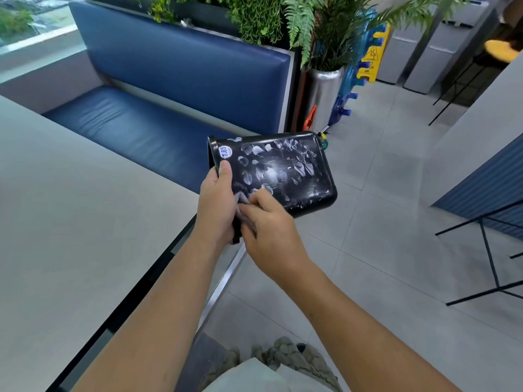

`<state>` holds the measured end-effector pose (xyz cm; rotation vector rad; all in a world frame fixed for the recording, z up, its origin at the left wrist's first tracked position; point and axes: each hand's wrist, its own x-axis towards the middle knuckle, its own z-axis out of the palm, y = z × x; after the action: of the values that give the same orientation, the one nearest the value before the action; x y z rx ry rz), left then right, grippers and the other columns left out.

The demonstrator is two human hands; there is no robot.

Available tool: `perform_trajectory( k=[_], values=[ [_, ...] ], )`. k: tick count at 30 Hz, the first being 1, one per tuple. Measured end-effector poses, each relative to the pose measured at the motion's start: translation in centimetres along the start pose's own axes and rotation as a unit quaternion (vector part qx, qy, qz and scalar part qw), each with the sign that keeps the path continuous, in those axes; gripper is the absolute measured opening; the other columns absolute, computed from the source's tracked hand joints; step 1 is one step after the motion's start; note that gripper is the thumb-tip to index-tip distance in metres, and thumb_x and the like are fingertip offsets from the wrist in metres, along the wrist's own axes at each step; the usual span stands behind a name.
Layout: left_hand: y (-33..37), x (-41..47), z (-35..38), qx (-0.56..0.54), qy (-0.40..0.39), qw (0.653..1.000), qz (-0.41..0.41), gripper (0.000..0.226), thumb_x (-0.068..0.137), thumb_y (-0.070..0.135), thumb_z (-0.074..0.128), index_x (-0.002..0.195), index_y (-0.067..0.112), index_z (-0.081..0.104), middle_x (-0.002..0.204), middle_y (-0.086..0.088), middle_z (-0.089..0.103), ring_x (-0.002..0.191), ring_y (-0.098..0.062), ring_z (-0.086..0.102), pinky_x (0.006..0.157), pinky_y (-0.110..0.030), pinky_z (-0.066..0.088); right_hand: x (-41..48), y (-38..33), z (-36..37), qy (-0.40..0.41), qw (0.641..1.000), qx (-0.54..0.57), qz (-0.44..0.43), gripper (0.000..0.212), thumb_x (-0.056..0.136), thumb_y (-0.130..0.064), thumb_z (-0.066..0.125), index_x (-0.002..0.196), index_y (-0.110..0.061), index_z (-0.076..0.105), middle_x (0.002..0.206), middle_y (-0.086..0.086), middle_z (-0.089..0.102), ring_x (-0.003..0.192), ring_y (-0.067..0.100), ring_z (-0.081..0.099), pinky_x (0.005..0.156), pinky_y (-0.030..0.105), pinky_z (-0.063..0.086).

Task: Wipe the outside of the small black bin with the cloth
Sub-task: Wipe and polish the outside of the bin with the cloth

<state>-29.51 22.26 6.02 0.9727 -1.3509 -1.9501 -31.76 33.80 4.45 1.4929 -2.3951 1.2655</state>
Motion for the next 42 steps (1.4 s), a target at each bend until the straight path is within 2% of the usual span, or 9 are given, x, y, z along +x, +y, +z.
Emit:
perform_trajectory(
  k=[4,8,12,19,24,29,33,36,42],
  values=[
    [-0.1,-0.2,-0.4,0.004,0.005,1.000,0.006,0.034,0.116,0.036,0.040,0.123,0.016,0.067,0.105,-0.003,0.081,0.094,-0.019,0.080,0.073,-0.031,0.063,-1.3,1.2,-0.4,0.046,0.999,-0.006,0.019,0.022,0.091,0.003,0.066,0.108,-0.005,0.077,0.100,0.002,0.058,0.085,0.018,0.059,0.075,0.032,0.054],
    [-1.1,-1.2,0.1,0.026,-0.001,0.999,0.029,0.031,0.116,0.035,0.041,0.117,0.018,0.068,0.090,0.008,0.081,0.084,-0.009,0.077,0.070,-0.022,0.058,0.4,0.8,0.3,0.102,0.994,0.000,0.037,0.015,0.091,0.003,0.065,0.100,-0.003,0.076,0.094,0.000,0.054,0.078,0.014,0.054,0.070,0.029,0.051],
    [-1.0,-1.5,0.3,0.027,0.002,0.999,0.027,0.032,0.115,0.038,0.043,0.110,0.017,0.067,0.089,0.000,0.080,0.078,-0.016,0.077,0.071,-0.031,0.060,-1.4,-0.6,0.7,0.076,0.997,0.020,0.021,0.013,0.095,0.002,0.061,0.099,0.000,0.073,0.094,0.002,0.054,0.078,0.021,0.056,0.070,0.036,0.053],
    [-1.4,-1.5,0.7,0.009,0.061,0.998,0.028,0.035,0.108,0.048,0.045,0.116,0.023,0.069,0.110,-0.002,0.080,0.102,-0.021,0.078,0.091,-0.042,0.062,-0.9,1.1,-0.6,0.144,0.988,0.000,0.062,0.013,0.094,0.003,0.067,0.100,-0.003,0.076,0.092,0.000,0.053,0.074,0.008,0.050,0.067,0.014,0.045],
    [-1.4,-1.6,0.7,-0.006,0.120,0.992,0.037,0.033,0.111,0.045,0.045,0.105,0.025,0.071,0.102,0.003,0.080,0.099,-0.020,0.077,0.089,-0.040,0.062,-3.2,0.3,0.4,0.073,0.997,0.015,0.023,0.019,0.092,0.005,0.064,0.105,-0.005,0.074,0.100,0.003,0.056,0.082,0.019,0.058,0.070,0.035,0.053],
    [-1.7,-1.7,0.7,0.000,0.117,0.992,0.040,0.036,0.107,0.053,0.045,0.102,0.032,0.074,0.101,0.009,0.081,0.100,-0.015,0.076,0.101,-0.048,0.059,-2.1,3.3,-2.0,0.167,0.982,-0.015,0.091,0.015,0.095,0.002,0.067,0.105,-0.004,0.077,0.095,-0.001,0.053,0.075,0.007,0.049,0.070,0.009,0.043],
    [-1.6,-2.3,1.5,0.002,0.111,0.993,0.041,0.038,0.106,0.053,0.046,0.108,0.027,0.074,0.104,0.005,0.081,0.099,-0.017,0.077,0.098,-0.049,0.061,-2.0,1.7,-0.9,0.149,0.988,0.005,0.051,0.019,0.092,0.005,0.066,0.107,-0.003,0.075,0.099,0.002,0.054,0.079,0.012,0.054,0.072,0.019,0.048],
    [-2.1,-2.5,1.5,0.014,0.116,0.992,0.038,0.045,0.102,0.058,0.045,0.113,0.025,0.075,0.108,0.002,0.081,0.102,-0.021,0.077,0.099,-0.052,0.060,-4.1,1.2,-0.4,0.109,0.993,0.030,0.014,0.027,0.089,0.011,0.065,0.111,-0.002,0.074,0.101,0.004,0.056,0.083,0.013,0.056,0.074,0.017,0.049],
    [-2.5,-3.1,3.0,0.071,0.124,0.989,0.041,0.046,0.103,0.062,0.042,0.109,0.029,0.073,0.103,0.008,0.080,0.101,-0.018,0.074,0.099,-0.051,0.059,-2.9,5.4,-3.4,0.167,0.982,0.009,0.092,0.022,0.093,0.004,0.069,0.112,-0.004,0.077,0.101,0.002,0.055,0.083,0.008,0.053,0.075,0.008,0.042]
  ],
)
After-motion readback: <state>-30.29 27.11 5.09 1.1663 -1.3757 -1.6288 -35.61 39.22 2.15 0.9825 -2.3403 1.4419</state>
